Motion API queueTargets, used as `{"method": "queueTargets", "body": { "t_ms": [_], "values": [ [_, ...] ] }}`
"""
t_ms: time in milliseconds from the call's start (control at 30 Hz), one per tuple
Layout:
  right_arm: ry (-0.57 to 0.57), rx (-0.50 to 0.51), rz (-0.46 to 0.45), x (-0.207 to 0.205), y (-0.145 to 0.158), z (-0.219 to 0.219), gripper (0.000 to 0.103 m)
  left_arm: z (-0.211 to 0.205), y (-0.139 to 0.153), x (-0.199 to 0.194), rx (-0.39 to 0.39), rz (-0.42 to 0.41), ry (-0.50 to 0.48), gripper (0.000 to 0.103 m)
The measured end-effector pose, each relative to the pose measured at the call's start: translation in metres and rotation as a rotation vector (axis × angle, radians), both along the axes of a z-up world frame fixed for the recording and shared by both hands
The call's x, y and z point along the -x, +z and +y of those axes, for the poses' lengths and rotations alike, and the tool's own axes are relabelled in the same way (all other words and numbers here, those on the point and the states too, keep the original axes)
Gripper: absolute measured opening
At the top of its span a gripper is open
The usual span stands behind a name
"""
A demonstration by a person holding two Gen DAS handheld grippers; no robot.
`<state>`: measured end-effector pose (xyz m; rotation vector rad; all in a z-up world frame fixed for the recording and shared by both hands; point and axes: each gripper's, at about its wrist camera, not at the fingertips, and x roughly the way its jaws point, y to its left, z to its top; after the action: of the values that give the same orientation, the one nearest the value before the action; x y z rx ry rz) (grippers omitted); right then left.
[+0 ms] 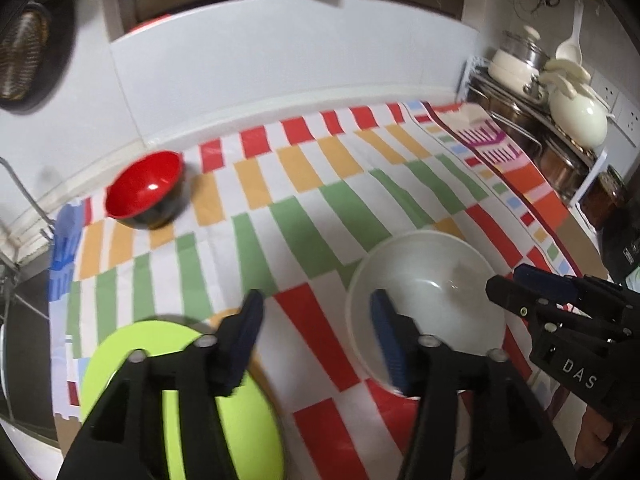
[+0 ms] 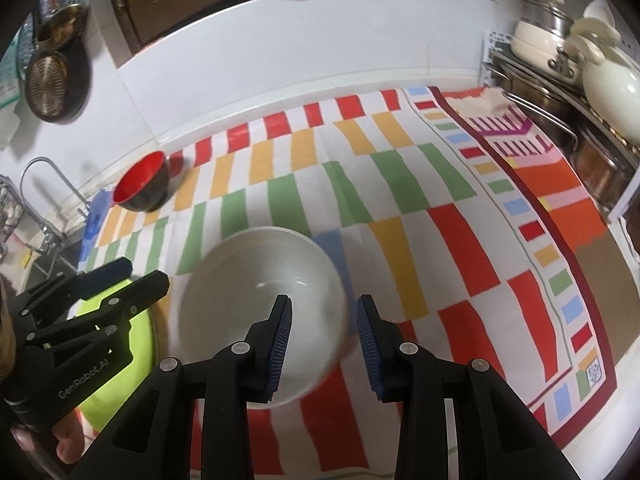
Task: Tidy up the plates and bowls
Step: 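Withdraw both grippers and reach toward the red-and-black bowl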
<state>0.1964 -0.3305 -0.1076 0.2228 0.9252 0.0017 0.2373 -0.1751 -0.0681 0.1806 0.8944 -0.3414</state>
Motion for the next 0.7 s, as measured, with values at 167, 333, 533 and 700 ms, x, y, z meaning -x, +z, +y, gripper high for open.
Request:
{"method": "queueTargets", "body": {
  "t_ms": [167, 333, 533, 700],
  "values": [
    [0.018, -0.012, -0.039, -0.004, 0.009, 0.018, 0.056, 0.029, 0.015, 0.0, 0.005, -0.046, 0.061, 0.08],
    [0.025, 0.014, -0.118, -0.009, 0.021, 0.045, 0.073, 0.065, 0.027, -0.001, 0.007, -0.092, 0.114, 0.087],
    [0.108, 0.076, -0.164, -0.023, 0.034, 0.092, 0.074, 0.102, 0.034, -0.009, -0.069, -0.097, 0.095, 0.087],
    [0.173, 0.031, -0.168, -0.039, 0.047, 0.126, 0.074, 0.134, 0.048, -0.02, -0.043, -0.042, 0.072, 0.087]
  ]
}}
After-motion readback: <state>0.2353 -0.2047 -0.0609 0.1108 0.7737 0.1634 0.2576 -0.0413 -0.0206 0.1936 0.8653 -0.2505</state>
